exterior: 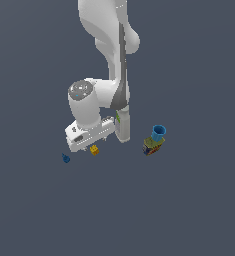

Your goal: Pick up a designated object from a clutter of objects.

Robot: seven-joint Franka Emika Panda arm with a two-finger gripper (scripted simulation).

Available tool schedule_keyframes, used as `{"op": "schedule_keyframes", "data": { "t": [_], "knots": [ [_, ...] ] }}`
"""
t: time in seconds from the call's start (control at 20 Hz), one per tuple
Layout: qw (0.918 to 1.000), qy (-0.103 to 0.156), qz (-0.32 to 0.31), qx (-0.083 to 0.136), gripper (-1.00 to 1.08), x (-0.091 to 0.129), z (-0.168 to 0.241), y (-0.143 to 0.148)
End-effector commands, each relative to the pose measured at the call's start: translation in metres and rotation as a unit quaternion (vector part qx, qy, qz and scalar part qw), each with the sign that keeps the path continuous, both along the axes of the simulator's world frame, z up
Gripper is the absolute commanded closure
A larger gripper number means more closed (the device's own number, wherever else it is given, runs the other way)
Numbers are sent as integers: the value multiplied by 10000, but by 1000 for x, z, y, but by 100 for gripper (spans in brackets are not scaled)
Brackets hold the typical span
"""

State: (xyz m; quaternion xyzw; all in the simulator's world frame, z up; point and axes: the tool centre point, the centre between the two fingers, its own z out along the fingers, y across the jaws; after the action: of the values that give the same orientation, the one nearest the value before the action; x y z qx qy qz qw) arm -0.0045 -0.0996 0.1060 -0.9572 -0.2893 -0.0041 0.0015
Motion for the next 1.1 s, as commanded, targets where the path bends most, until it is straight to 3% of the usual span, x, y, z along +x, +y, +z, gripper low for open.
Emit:
{"op": "schedule_keyframes", "data": {
  "t": [0.0, 1.05],
  "knots": [
    [9999, 8, 164, -10, -92, -4, -12, -5],
    [9990, 35, 444, -27, -92, -15, -57, -15]
  ]
}}
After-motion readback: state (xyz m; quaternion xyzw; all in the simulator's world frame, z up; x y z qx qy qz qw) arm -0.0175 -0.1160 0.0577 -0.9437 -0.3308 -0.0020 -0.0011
